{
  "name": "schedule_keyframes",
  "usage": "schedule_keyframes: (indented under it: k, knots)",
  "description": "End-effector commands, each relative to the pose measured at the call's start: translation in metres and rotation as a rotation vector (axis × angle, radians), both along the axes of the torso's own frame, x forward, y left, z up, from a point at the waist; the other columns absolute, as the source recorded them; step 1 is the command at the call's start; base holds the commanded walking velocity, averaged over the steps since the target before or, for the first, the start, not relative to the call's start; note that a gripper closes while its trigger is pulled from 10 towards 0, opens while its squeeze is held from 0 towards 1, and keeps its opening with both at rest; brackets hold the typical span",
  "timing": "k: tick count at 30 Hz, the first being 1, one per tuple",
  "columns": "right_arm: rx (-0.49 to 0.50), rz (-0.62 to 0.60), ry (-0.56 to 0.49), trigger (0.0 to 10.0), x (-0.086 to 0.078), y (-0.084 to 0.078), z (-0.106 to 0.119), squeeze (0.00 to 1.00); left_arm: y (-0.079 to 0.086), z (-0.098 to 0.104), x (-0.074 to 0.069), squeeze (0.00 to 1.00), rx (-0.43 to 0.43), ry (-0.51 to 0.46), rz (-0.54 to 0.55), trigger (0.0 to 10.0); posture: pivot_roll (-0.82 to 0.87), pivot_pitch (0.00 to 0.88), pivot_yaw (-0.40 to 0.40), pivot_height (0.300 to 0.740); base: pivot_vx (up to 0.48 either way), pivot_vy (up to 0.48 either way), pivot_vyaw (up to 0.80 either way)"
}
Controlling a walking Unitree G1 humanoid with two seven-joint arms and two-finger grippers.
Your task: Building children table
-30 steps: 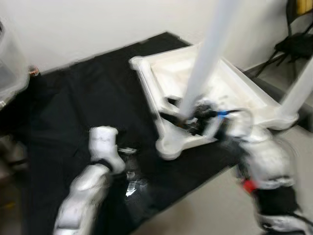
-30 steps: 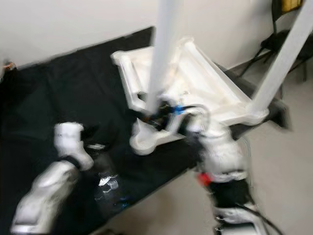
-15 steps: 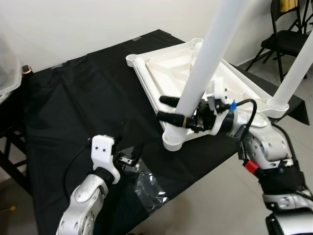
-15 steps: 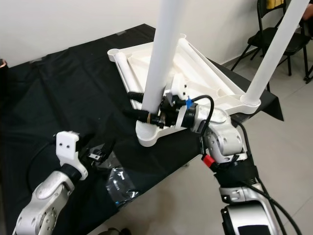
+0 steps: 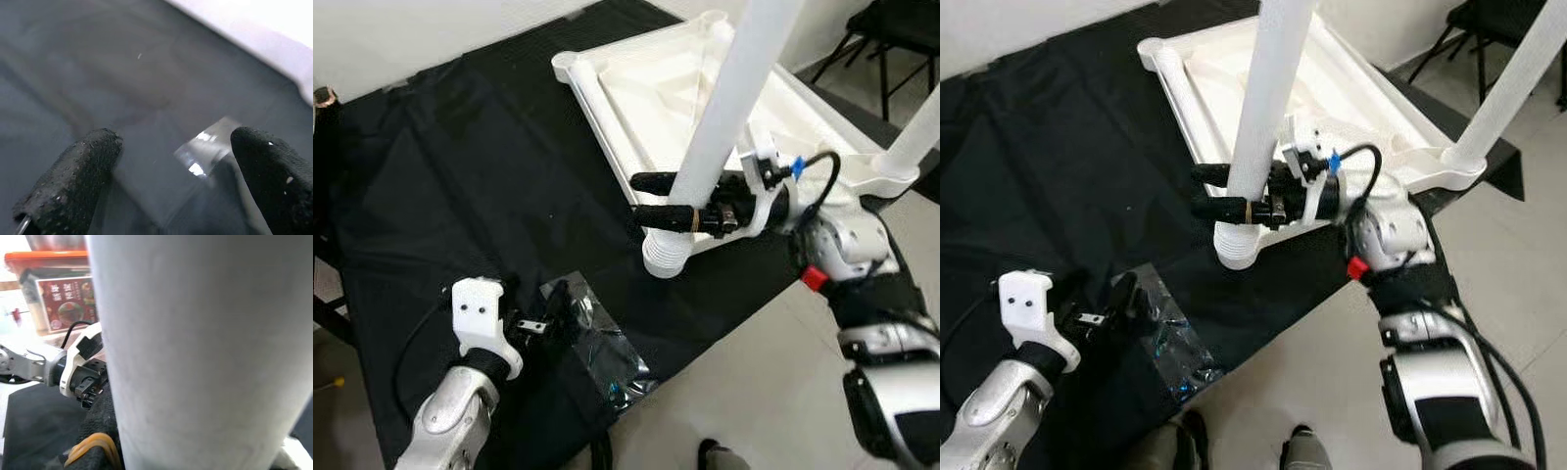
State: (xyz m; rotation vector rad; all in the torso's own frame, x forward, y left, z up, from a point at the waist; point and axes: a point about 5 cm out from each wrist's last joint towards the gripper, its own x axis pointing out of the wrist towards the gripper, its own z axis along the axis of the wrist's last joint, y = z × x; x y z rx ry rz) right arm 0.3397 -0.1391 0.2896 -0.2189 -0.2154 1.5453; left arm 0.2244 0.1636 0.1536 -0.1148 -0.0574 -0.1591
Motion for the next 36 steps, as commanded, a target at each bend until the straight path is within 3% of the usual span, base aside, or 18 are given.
schedule_keyframes:
  k: [1,6,17,22,36]
  knots:
    - [-0.035,0.059,-0.015,10.0,-0.002,0.005,-0.001,0.00,0.005,-0.005,-0.005,0.00,0.008,0.030,0.028,10.0,0.10,0.400,0.092,0.740,0.000,0.000,0.00]
    - [-0.126,0.189,-0.077,10.0,-0.006,0.020,0.007,0.00,0.006,-0.004,-0.010,0.00,0.016,0.039,0.030,10.0,0.11,0.414,0.099,0.740,0.000,0.000,0.00]
    - [-0.298,0.288,-0.178,10.0,-0.013,0.037,0.015,0.00,0.003,-0.002,-0.012,0.00,0.036,0.063,0.018,10.0,0.08,0.425,0.096,0.740,0.000,0.000,0.00]
    - [-0.342,0.299,-0.188,10.0,-0.018,0.031,0.031,0.00,0.000,-0.003,-0.008,0.00,0.010,0.064,0.012,10.0,0.06,0.425,0.083,0.740,0.000,0.000,0.00]
    - [-0.312,0.253,-0.198,10.0,-0.015,0.016,0.035,0.00,0.002,0.000,-0.005,0.00,0.012,0.065,0.009,10.0,0.07,0.442,0.108,0.740,0.000,0.000,0.00]
